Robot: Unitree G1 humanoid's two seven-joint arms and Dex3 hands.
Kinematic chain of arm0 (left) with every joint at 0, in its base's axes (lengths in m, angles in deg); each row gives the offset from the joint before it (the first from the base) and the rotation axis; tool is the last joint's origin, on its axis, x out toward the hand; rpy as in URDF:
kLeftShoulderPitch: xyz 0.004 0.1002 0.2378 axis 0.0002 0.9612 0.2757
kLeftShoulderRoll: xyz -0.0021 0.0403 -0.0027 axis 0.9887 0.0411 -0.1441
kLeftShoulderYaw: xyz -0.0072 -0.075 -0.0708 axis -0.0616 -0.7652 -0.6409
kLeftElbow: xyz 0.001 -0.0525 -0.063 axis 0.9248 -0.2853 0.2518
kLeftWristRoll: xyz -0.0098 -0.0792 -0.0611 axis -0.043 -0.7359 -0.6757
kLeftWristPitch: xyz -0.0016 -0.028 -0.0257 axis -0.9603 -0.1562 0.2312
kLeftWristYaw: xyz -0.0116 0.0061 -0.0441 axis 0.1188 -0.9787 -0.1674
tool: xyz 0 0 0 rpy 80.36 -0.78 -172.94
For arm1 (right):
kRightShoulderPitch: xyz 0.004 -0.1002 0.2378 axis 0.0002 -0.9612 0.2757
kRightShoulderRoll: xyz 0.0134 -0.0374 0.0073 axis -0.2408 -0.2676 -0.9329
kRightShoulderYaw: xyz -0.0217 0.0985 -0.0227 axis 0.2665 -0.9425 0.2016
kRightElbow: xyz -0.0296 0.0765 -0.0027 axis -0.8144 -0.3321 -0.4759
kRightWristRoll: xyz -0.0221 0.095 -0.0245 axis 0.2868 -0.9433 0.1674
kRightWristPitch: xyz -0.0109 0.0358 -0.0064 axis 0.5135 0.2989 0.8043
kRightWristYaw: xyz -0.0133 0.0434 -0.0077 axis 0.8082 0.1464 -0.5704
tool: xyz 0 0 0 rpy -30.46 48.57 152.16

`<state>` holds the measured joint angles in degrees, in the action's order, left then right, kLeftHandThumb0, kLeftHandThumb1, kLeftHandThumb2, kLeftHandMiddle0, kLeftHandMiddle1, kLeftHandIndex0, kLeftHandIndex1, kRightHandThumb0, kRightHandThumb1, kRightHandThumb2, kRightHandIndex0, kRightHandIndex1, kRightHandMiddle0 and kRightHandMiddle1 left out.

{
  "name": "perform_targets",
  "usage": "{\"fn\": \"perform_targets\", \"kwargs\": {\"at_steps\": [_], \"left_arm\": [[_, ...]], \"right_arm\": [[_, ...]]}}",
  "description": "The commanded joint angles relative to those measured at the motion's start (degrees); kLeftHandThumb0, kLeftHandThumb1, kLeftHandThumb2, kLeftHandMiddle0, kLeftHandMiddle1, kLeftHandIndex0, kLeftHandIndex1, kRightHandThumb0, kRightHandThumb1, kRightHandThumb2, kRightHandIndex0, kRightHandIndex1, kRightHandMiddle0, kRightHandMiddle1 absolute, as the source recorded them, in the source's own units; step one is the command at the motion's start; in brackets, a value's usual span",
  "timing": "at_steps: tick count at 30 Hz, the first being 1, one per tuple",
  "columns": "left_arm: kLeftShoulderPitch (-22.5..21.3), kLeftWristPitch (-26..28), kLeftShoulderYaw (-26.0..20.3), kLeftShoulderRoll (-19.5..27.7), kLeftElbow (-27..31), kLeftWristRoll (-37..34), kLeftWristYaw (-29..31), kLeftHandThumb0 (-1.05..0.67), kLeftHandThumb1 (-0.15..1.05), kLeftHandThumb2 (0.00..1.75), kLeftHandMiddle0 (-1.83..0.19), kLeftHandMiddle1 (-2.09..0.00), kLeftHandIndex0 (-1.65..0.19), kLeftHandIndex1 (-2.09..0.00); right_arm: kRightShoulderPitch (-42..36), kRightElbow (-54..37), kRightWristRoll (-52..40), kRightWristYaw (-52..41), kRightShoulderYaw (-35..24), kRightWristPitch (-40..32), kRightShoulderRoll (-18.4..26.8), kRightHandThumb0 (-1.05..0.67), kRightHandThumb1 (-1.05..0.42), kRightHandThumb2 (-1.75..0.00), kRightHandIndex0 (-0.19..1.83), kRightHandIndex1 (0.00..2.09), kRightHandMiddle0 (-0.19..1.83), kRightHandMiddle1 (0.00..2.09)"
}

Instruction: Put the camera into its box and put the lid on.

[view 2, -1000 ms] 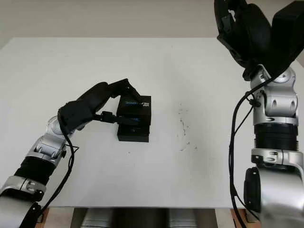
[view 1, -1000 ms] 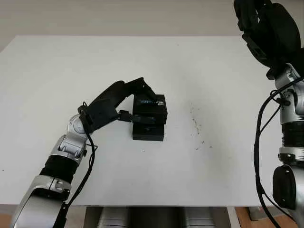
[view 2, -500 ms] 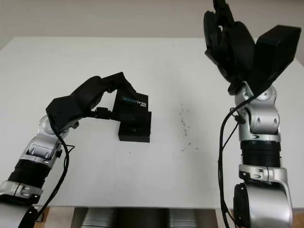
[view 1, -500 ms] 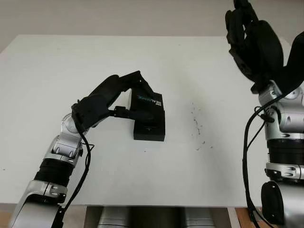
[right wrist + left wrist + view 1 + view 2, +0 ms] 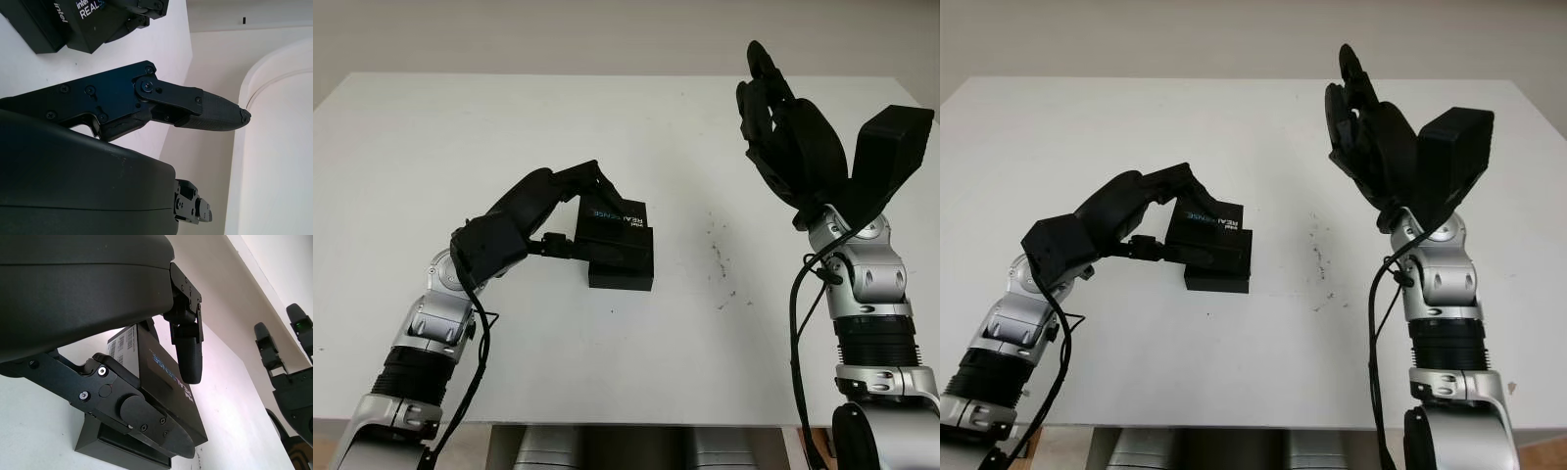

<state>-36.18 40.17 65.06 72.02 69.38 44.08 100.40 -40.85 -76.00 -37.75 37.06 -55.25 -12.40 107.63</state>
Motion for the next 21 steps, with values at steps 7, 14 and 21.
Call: {"fn": "perform_targets", "kwargs": {"at_steps": [7, 14, 21], "left_arm": [[-0.8, -5.7, 0.2, -0.6, -6.6, 1.1, -1.4, -0.19, 0.96, 0.05, -0.36, -1.58, -0.33, -1.43], [-2.8, -9.0, 1.0, -0.9, -13.0, 1.8, -0.8, -0.19, 0.96, 0.05, -0.38, -1.58, -0.34, -1.45], [-3.5, -12.3, 2.1, -1.0, -17.1, 2.7, -0.1, -0.21, 0.95, 0.05, -0.42, -1.62, -0.35, -1.50]], "right_arm": [[-1.1, -0.6, -0.1, -0.7, -0.3, 0.2, 0.1, -0.73, -1.05, -0.65, -0.19, 0.01, -0.18, 0.02], [-1.4, -0.9, 0.0, -0.8, -0.3, -0.3, 0.1, -0.71, -1.05, -0.66, -0.19, 0.02, -0.17, 0.03], [-1.5, -1.3, 0.1, -0.6, -0.3, -0.7, 0.1, -0.71, -1.05, -0.67, -0.19, 0.01, -0.18, 0.04]]}}
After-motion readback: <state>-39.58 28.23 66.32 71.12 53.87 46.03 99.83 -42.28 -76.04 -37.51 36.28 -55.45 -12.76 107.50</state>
